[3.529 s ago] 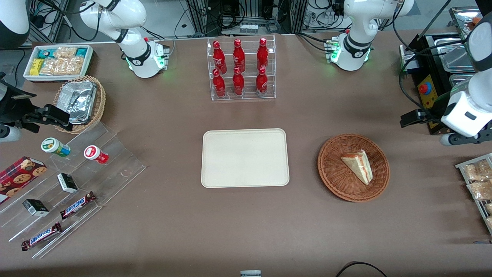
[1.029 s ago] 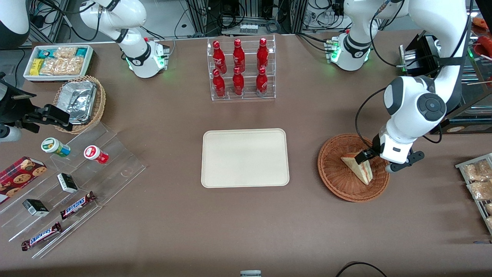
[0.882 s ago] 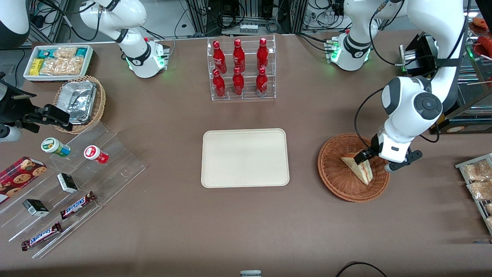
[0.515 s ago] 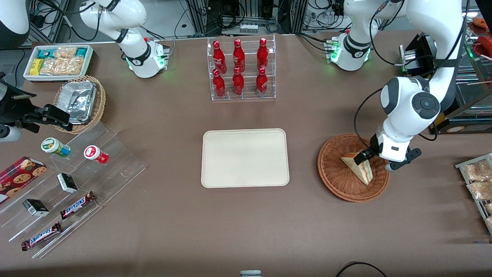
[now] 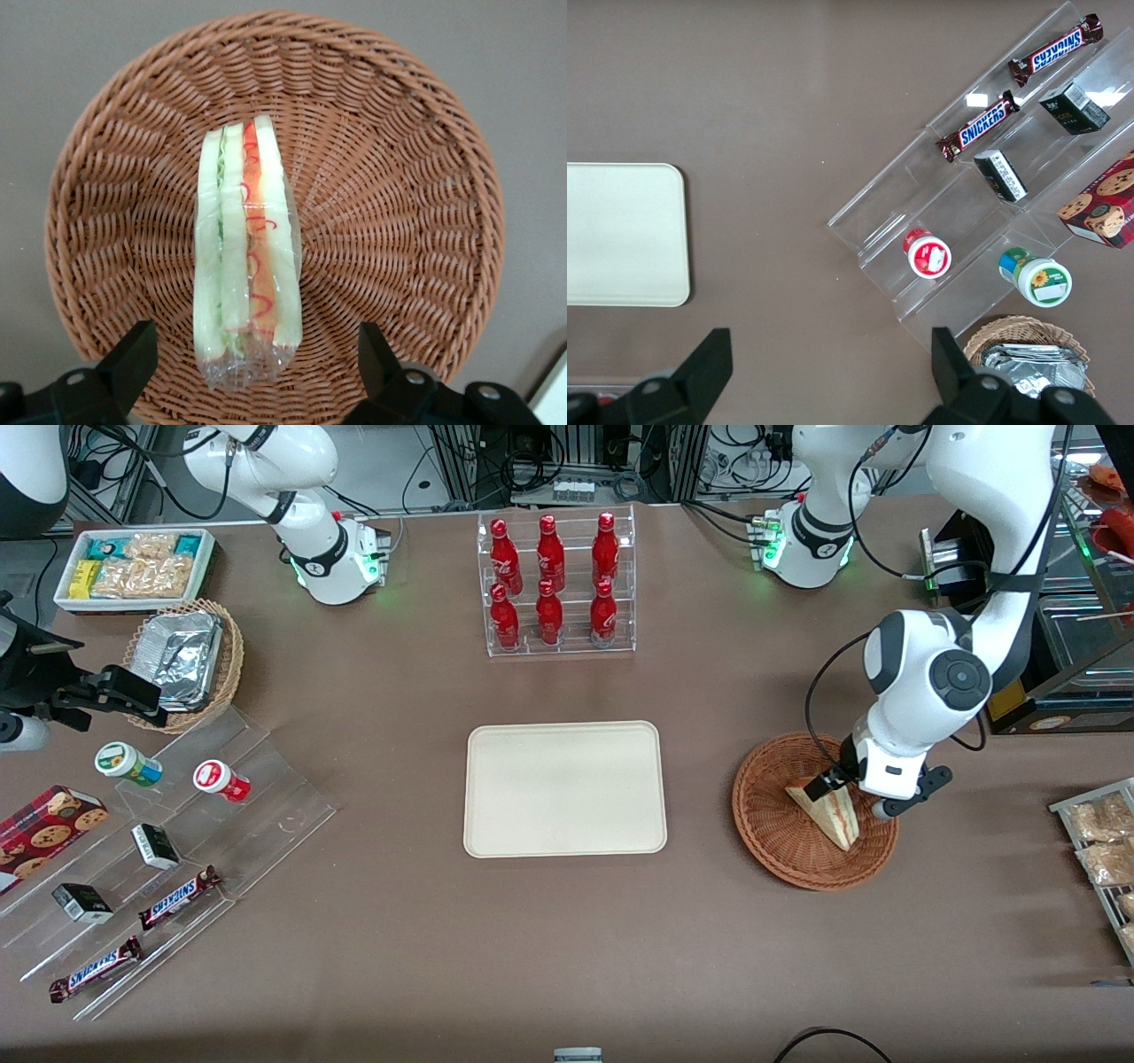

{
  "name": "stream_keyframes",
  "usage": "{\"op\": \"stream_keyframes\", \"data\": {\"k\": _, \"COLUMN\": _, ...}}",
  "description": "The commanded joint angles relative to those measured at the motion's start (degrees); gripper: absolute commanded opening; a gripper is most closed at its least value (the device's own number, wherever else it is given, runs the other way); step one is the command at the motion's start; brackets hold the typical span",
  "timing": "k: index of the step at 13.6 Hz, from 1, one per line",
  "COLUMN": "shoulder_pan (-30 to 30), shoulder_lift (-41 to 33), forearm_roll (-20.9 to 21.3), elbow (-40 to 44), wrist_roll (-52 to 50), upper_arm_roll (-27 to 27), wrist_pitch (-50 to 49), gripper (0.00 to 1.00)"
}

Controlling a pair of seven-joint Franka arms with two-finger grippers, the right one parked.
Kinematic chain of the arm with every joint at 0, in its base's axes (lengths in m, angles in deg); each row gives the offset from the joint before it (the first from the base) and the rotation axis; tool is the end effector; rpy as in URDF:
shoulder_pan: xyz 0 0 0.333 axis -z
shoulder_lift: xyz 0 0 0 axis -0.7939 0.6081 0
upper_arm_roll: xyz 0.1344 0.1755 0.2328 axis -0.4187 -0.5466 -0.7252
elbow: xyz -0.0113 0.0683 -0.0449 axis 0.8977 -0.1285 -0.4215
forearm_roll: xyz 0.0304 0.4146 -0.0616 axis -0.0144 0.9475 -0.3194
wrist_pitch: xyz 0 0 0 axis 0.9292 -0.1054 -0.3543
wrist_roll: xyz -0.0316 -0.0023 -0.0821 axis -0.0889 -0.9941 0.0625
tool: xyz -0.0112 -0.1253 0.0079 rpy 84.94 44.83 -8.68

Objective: Place sandwich from basket to tray
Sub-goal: 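Lower the left gripper around the sandwich and close on it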

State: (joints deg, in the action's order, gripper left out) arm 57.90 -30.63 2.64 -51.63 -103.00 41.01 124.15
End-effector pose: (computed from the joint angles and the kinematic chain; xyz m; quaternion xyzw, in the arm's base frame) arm 0.5739 -0.0875 0.2526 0.9656 0.2587 0.0101 0.0224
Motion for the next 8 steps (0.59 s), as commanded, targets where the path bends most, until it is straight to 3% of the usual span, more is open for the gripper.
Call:
{"op": "stream_keyframes", "data": {"k": 1, "shoulder_pan": 0.3, "shoulder_lift": 1.2, "forearm_roll": 0.6, "elbow": 0.0, "wrist_roll": -1.3, "upper_arm_roll": 0.0, "wrist_pitch": 1.7, "gripper": 1.0}}
{"op": "stream_keyframes", "data": {"k": 7, "shoulder_pan": 0.2, "shoulder_lift": 3.0, "forearm_roll": 3.0, "elbow": 0.6, "wrist_roll": -1.3, "upper_arm_roll": -0.1, "wrist_pitch": 1.7, "gripper": 0.99}}
{"op": "stream_keyframes", "data": {"k": 8, "shoulder_pan": 0.2, "shoulder_lift": 3.1, "forearm_roll": 3.0, "elbow": 0.7, "wrist_roll": -1.3, "upper_arm_roll": -0.1, "wrist_pitch": 1.7, "gripper": 0.91}}
